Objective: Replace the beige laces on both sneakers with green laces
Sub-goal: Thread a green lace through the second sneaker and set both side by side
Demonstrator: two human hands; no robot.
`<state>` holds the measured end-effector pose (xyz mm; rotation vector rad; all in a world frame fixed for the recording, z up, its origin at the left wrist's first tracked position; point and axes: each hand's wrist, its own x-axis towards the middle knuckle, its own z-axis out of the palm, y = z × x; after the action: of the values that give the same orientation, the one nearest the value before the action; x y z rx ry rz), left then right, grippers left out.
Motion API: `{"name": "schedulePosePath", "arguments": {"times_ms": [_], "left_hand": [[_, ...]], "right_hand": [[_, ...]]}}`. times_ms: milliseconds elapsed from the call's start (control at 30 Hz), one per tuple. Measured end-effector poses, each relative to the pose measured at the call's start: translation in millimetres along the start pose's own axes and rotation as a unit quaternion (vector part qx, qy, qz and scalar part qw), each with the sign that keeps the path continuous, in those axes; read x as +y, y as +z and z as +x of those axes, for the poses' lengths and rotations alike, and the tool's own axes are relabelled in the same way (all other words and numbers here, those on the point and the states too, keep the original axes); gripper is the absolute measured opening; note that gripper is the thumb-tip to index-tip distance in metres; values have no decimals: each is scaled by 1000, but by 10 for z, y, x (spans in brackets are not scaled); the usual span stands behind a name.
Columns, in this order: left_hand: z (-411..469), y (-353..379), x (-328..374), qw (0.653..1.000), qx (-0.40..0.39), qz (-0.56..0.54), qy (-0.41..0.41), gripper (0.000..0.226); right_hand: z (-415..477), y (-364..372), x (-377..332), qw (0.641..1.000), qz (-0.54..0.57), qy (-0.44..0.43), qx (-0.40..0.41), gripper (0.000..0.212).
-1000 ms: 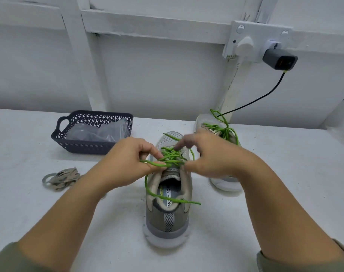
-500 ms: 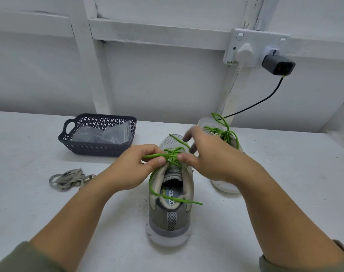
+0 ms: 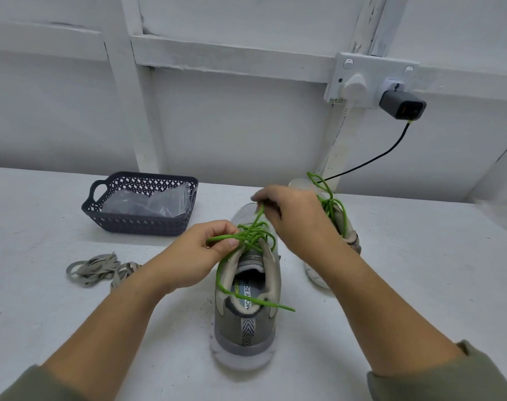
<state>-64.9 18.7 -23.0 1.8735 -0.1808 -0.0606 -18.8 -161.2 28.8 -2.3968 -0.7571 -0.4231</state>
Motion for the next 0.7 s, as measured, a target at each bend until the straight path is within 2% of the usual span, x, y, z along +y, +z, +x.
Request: {"name": "schedulePosePath", "arguments": {"times_ms": [67, 133, 200, 267, 300, 367, 467, 567, 700], "left_hand": [[-10, 11, 0, 1000, 9, -20, -2, 13], [-23, 31, 6, 999, 20, -31, -8, 13], [-25, 46, 9, 999, 30, -32, -16, 14], [-18, 56, 14, 999, 34, -37, -17, 15], [-21, 63, 21, 998, 34, -42, -19, 15], [-16, 78, 31, 998, 32, -48, -26, 15], [-14, 70, 44, 998, 29, -48, -33, 15], [-11, 46, 36, 998, 21, -48, -30, 15], [-27, 53, 72, 998, 17, -44, -32, 16]], "right_hand": [[-53, 10, 28, 985, 112, 101, -89, 30], [-109, -21, 55, 955, 203, 142, -162, 28], [-140, -59, 43, 926, 277, 154, -206, 27], [-169, -79, 12, 900, 334, 155, -234, 35], [-182, -81, 1, 894, 346, 142, -246, 40], [-212, -76, 5, 907, 323, 90, -257, 48], [-241, 40, 38, 928, 316, 50, -192, 49], [-243, 136, 69, 943, 316, 34, -102, 38], [-219, 195, 176, 980, 179, -87, 13, 9]]}}
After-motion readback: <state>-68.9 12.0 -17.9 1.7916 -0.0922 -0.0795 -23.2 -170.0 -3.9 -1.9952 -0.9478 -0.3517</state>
